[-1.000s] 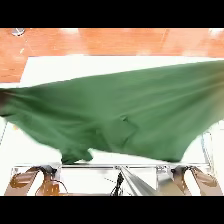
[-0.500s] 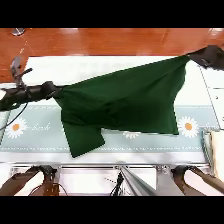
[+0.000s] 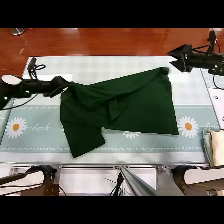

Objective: Fold the shirts.

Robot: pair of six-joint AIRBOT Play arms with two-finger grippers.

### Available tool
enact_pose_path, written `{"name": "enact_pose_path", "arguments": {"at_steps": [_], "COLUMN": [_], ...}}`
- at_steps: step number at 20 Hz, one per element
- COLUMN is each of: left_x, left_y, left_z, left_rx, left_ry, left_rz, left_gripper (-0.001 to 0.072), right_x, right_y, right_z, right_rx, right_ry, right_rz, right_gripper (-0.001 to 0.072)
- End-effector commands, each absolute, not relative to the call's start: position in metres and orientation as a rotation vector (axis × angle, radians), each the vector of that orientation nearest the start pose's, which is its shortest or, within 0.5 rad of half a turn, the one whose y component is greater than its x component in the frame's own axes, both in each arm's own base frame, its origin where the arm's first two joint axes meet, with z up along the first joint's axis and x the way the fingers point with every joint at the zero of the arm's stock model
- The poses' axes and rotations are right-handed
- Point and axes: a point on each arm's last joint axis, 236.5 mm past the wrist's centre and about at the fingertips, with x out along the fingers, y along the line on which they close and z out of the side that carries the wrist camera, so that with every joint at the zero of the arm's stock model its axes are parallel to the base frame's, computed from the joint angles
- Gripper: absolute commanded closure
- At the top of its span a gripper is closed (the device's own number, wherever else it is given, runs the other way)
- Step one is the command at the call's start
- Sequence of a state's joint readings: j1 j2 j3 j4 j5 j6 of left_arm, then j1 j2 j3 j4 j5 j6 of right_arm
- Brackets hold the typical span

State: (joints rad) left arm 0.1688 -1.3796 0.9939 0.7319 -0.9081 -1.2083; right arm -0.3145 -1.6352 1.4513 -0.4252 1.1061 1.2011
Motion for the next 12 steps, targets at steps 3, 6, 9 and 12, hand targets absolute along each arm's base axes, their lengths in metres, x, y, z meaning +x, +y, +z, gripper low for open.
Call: {"name": "enact_pose_path", "arguments": {"at_steps": [3, 6, 9, 12], "left_x": [0.339, 0.303, 0.278, 0.284], "left_y": [-0.008, 0.016, 0.021, 0.000], "left_z": [-0.004, -0.027, -0.069, -0.081], "left_rx": [-0.656, -0.773, -0.916, -1.059], "left_ry": [1.380, 1.375, 1.370, 1.290], "left_rz": [-0.337, -0.267, -0.156, -0.161], "left_gripper": [0.0003, 0.0003, 0.0004, 0.0005], "right_x": [0.434, 0.370, 0.322, 0.290], "right_y": [-0.009, -0.046, -0.020, 0.012], "right_z": [0.085, 0.053, 0.031, 0.018], "right_rx": [0.690, 0.590, 0.685, 0.778], "right_ry": [1.103, 1.184, 1.128, 1.088], "right_rz": [0.461, 0.175, 0.122, 0.131], "right_gripper": [0.0089, 0.0090, 0.0090, 0.0090]}}
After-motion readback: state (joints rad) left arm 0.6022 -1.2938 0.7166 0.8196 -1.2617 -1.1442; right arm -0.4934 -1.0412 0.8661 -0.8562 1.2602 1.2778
